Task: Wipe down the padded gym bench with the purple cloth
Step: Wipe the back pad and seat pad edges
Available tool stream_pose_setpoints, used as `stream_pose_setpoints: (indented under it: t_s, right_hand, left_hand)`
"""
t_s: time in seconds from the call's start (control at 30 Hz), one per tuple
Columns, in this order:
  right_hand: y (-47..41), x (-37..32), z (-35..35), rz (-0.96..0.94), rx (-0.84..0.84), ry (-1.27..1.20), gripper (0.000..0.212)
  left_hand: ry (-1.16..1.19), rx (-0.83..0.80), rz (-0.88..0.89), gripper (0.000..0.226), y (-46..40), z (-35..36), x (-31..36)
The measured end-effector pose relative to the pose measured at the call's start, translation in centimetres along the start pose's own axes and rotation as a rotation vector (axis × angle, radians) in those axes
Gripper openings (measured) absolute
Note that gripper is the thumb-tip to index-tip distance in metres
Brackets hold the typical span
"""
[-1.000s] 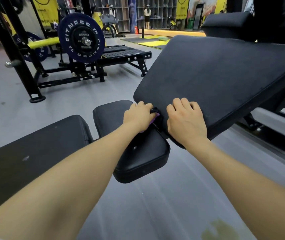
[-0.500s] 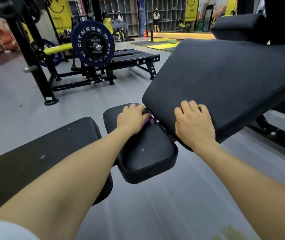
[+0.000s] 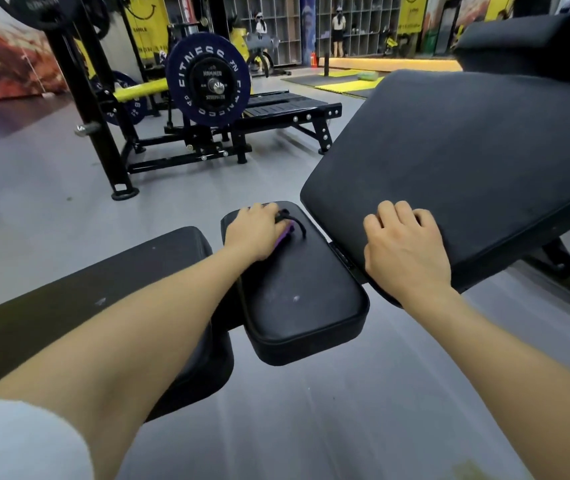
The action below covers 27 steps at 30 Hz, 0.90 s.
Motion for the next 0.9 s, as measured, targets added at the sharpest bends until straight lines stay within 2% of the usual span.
stream_pose_setpoints:
  t_s: [0.17,0.37,0.57,0.67,0.9]
  right_hand:
    - [0.0,0.2,-0.2,-0.012,-0.001,0.007,0.016]
    - [0.2,0.1,-0.3,-0.021,0.007,-0.016,0.016]
    - [0.0,-0.1,-0.2,-0.020,0.002,-0.005,0.014]
    - [0.0,-0.1,-0.1,-0.020,-0.021,-0.006,0.015]
    - [0.0,0.1,-0.5,-0.036,-0.044,-0.033,0.019]
  left_hand:
    - [0.044,-0.012,-0.023,0.043,1.5,-0.4,1.0]
    - [0.183,-0.057,0.090,0.037,7.7,-1.6,2.0]
    - [0.116,0.044,-0.108,0.040,-0.1,0.0,-1.8]
    - [0.092,0.030,-0.149,0.043,-1.2,0.7,-2.2]
    - [0.151,0.050,0.097,0.033,6.9,-0.7,1.1]
Point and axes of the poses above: each hand's wrist, its own y-axis away from the middle knuckle, its own z-axis out of the palm, x = y × z, the point moved 2 cm from there along -y, towards the middle knuckle, and after that the axes turned 13 degrees about z, right-handed, at the moved point
